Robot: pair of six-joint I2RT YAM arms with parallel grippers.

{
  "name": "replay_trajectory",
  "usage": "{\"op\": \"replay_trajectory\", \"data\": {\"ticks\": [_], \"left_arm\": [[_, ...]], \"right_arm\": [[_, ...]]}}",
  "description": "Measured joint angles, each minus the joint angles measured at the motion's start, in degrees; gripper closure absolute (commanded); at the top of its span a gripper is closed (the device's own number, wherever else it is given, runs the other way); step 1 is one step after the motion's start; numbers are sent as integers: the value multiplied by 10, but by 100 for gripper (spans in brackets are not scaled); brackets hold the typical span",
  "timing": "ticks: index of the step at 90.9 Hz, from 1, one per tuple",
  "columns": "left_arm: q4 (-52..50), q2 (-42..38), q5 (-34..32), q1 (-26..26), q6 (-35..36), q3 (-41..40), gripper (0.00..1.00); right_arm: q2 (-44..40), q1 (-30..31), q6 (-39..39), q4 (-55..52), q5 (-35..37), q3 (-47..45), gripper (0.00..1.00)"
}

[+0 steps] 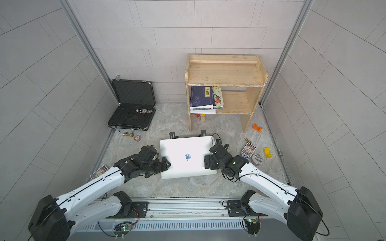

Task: Close the laptop lid and set it aside
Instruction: Close the lid of the laptop.

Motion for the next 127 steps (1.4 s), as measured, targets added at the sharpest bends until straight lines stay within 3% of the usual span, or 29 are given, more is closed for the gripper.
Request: {"op": "replay_trajectory", "data": {"ticks": [73, 127], "left_arm": [[49, 65, -16, -4, 21, 7, 4], [72, 117, -21, -4, 40, 82, 5]], "right_arm": [[105, -19, -24, 57, -41, 30, 2], [116, -27, -24, 64, -48, 64, 4]]}}
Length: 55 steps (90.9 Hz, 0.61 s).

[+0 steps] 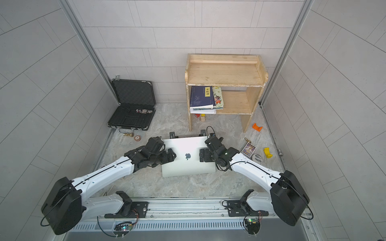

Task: Close the laptop lid and set it aside
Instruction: Close the lid of the laptop.

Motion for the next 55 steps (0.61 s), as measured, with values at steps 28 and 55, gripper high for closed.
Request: {"op": "replay_trajectory", "data": {"ticks": [28, 55], "left_arm": [[-26, 10, -16, -19, 15, 24, 5], [-60, 10, -33, -38, 19, 50, 5]], "right_arm": [[5, -2, 0, -22, 7, 21, 5], [8, 0, -2, -54, 27, 61, 3]]}}
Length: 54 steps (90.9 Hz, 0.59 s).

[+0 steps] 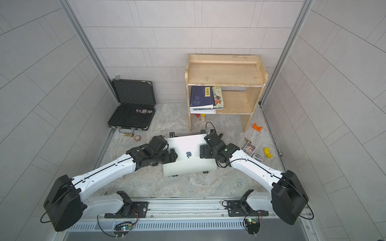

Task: Close the laptop lid and set it aside
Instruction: Close the lid of the laptop.

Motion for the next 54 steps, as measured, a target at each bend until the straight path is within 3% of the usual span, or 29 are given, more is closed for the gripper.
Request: {"op": "replay_trajectory", "data": {"ticks": [54], "left_arm": [[39, 30, -55, -4, 10, -7, 5]], "right_arm": [[37, 8, -6, 34, 11, -15, 0]]}}
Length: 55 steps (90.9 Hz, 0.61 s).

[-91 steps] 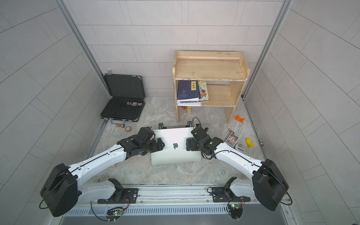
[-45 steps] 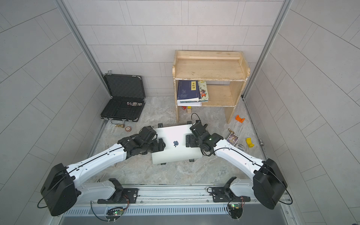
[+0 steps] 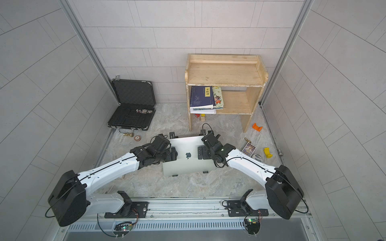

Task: Close the laptop lid and set it aside
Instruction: Close the lid of the laptop.

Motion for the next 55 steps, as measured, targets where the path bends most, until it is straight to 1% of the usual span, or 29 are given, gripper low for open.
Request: {"op": "replay_trajectory", "data": {"ticks": [11, 34, 55], "left_arm": [[17, -23, -8, -2, 0, -21, 5], [23, -116, -32, -3, -1, -55, 4], [28, -148, -38, -3, -10, -120, 4]], "right_arm": [[-3, 0, -5, 16, -1, -10, 0], [-21, -2, -7, 35, -6, -33, 0], [-88, -12, -9, 35, -15, -76, 0]]}}
